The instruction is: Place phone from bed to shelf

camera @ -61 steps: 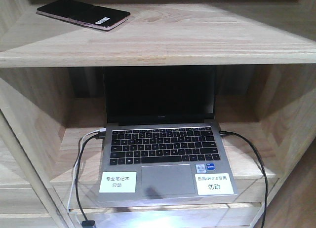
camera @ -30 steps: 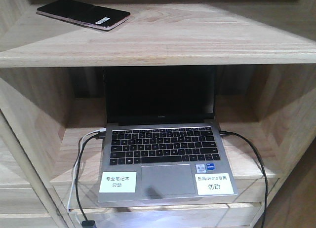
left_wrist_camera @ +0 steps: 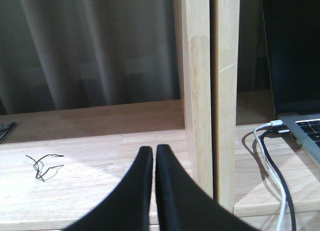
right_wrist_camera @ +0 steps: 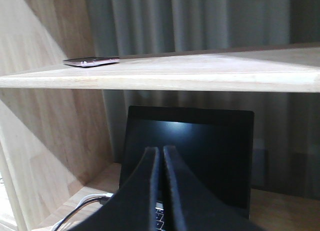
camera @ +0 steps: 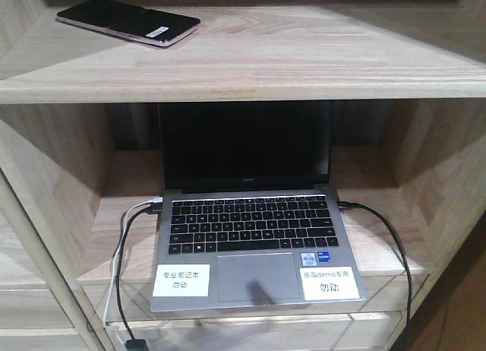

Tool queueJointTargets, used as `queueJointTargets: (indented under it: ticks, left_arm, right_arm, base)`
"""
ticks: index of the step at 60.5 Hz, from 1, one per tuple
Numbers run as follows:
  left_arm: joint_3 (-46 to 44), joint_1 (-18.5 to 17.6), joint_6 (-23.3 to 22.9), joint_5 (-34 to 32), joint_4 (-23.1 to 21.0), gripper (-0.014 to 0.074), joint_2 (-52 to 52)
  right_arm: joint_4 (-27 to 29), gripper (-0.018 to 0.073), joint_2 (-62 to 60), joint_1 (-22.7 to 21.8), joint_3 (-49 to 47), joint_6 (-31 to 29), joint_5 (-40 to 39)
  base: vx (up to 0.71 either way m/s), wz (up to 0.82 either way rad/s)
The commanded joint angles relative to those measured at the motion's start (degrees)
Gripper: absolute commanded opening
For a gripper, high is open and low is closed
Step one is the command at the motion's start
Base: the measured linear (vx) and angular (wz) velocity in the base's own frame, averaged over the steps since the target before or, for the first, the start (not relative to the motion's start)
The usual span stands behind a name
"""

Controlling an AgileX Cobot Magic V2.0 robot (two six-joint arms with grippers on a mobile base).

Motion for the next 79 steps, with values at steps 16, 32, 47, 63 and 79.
queueJointTargets:
  ticks: [16,32,47,63,79]
  left_arm:
    - [-1.3,-0.1,-0.3,-4.1,-0.5,0.0001,-0.8]
    - [-1.3,-0.1,-0.3,-4.1,-0.5,0.0001,-0.8]
    - [-1.3,-0.1,-0.3,-4.1,-0.5,0.0001,-0.8]
    - [-1.3,-0.1,-0.3,-4.1,-0.5,0.0001,-0.8]
    - [-1.3,-0.1,-0.3,-4.1,-0.5,0.0001,-0.8]
  right_arm:
    - [-7.0,-0.0006,0.7,-3.8,-1.5,5.7,-2.7]
    - [-9.7,-0.0006,0.6,-15.0,1.3,5.7,-0.4]
    - [-10.1,-0.0006,-6.5,-23.8,9.9,5.7,-0.5]
    - [-11.4,-0.0006,-13.0,-24.2,21.5,5.7,-9.4]
    - [-11.4,-0.0006,-12.9,-24.2,24.6,5.2,-13.9]
  base:
    - [0.00,0.00]
    - [0.00,0.00]
    - [0.00,0.00]
    - [0.00,0.00]
    - [0.00,0.00]
